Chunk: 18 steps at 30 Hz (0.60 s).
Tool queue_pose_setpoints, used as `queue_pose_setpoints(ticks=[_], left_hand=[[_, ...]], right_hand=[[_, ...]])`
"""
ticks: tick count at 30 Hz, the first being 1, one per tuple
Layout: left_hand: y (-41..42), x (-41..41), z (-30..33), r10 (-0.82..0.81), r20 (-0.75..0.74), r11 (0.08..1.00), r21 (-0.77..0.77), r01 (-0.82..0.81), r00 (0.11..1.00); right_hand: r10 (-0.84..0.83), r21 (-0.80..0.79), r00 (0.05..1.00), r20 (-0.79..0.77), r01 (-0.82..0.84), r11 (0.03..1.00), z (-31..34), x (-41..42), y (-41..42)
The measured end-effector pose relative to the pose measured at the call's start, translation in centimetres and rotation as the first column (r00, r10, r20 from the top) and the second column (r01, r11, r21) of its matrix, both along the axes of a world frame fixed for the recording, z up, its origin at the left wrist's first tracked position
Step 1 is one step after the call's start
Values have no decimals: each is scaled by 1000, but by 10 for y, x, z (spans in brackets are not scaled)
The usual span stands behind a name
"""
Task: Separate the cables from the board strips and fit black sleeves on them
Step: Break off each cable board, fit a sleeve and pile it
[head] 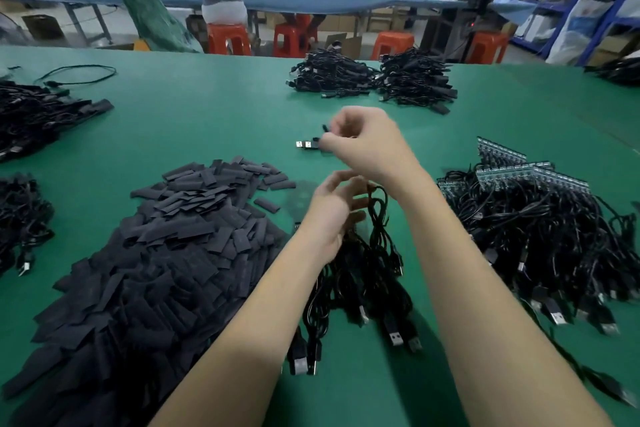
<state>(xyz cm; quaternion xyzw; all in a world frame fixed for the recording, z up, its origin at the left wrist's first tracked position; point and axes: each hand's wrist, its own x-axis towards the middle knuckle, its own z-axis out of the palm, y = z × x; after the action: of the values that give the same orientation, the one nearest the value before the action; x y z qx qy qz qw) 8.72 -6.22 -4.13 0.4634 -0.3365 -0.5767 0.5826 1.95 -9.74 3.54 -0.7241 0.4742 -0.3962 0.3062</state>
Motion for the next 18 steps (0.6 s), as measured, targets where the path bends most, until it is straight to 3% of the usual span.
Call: queue_pose_setpoints(ticks=[2,5,11,18], left_hand=[[-1,0,0,-19,13,1000,17,19,1000],[0,1,0,-52,34,999,4,52,998],[0,4,-2,-154,40,988,-24,155,987],[3,5,1,-238,78,964,-101,245,968]], right_hand=[[-10,147,949,316,-39,988,-11,-41,7],[-83,322,819,568,-129,938,-29,-76,15],[-68,306,614,786,-291,907,-37,-87,17],[-63,215,570,819,-204,955,-43,-85,19]])
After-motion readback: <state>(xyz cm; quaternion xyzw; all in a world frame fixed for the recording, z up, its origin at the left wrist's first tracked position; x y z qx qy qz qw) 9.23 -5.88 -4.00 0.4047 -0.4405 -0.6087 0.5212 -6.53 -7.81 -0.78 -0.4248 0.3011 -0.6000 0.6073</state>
